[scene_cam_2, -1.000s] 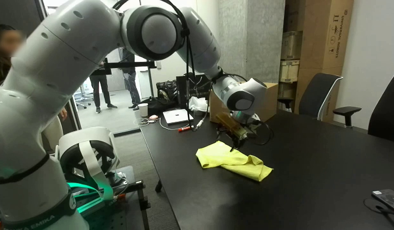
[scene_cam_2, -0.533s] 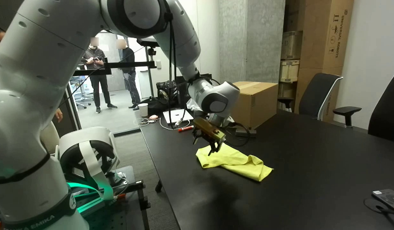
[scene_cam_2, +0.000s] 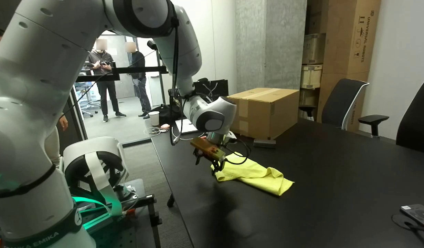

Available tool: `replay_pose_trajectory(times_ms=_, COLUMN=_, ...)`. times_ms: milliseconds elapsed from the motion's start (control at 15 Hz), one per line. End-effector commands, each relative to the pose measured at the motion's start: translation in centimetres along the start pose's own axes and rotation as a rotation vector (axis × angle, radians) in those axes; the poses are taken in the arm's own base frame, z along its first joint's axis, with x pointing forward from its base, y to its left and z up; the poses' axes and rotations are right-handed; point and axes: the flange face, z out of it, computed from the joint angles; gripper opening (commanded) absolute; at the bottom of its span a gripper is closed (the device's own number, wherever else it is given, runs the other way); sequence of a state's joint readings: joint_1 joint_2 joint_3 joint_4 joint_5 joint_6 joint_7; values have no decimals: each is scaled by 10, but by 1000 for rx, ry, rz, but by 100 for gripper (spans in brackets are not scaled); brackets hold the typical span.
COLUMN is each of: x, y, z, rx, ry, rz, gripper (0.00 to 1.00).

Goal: Fold the cloth

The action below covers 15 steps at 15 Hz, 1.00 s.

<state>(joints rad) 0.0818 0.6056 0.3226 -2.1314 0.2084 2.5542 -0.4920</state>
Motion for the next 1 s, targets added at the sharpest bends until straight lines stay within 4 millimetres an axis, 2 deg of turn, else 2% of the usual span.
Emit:
replay_pose_trajectory(times_ms=0, x=1, y=-20, z=2, rx=-53, ry=49, rz=2, gripper=100)
replay_pose_trajectory(times_ms=533, x=3, y=-25, z=5, rx=-128, ry=51, rz=-2, gripper=100)
replay_pose_trajectory(times_ms=933, x=1, y=-3, z=5, rx=-179, ry=37, rz=10, gripper=100)
